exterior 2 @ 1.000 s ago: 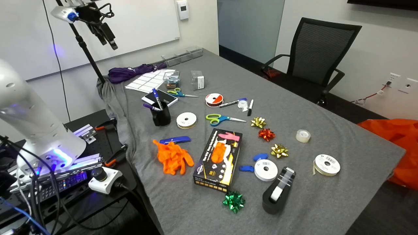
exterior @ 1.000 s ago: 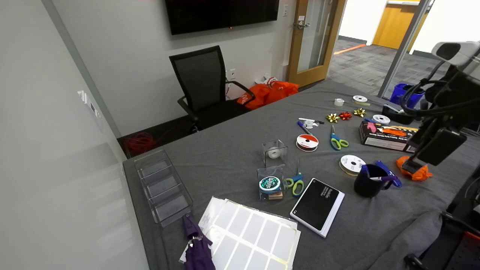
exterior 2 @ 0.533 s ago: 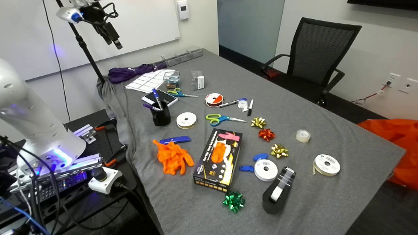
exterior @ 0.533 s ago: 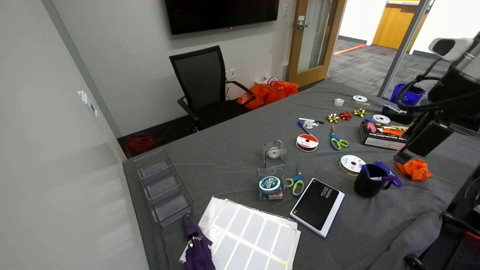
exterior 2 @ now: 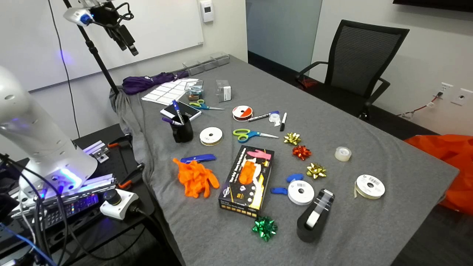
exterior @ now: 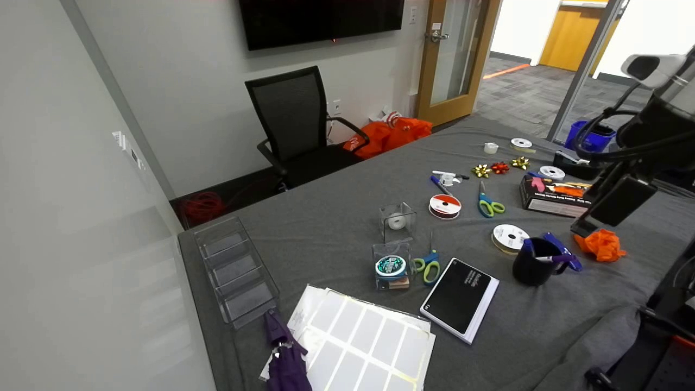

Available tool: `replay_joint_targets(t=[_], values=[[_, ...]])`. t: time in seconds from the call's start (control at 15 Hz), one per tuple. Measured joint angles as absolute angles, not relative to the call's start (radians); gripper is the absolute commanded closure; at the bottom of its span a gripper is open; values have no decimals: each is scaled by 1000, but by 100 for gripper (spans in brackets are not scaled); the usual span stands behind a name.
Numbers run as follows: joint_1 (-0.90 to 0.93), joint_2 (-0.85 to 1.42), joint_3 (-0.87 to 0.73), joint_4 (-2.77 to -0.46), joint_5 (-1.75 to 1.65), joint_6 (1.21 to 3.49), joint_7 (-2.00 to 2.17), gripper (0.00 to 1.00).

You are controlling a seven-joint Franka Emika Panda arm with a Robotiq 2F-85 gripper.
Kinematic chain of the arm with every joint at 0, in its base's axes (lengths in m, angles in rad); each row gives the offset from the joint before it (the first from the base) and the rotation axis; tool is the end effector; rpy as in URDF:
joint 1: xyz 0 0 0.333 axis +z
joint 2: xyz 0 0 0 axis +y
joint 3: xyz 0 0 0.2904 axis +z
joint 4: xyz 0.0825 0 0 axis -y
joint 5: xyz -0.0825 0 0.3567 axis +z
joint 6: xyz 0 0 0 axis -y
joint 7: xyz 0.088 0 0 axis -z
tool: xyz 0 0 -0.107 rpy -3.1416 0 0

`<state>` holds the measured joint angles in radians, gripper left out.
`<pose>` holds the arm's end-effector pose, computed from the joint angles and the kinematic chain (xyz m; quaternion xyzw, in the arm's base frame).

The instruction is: Take the marker out of the cup

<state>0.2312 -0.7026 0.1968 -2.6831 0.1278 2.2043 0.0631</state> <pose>0.3139 0.1473 0.4521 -0.9851 -0.1329 -0.1075 0.0164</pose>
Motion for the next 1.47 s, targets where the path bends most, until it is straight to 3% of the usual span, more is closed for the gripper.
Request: replay_joint_targets(t=[0.4,1.07,1.47], values=[[128,-668,186,-2684,-46,2229,79,0],[-77,-447,240,-2772,-397,2553,372,0],[-109,-342,277,-2779,-476,2575,496,0]])
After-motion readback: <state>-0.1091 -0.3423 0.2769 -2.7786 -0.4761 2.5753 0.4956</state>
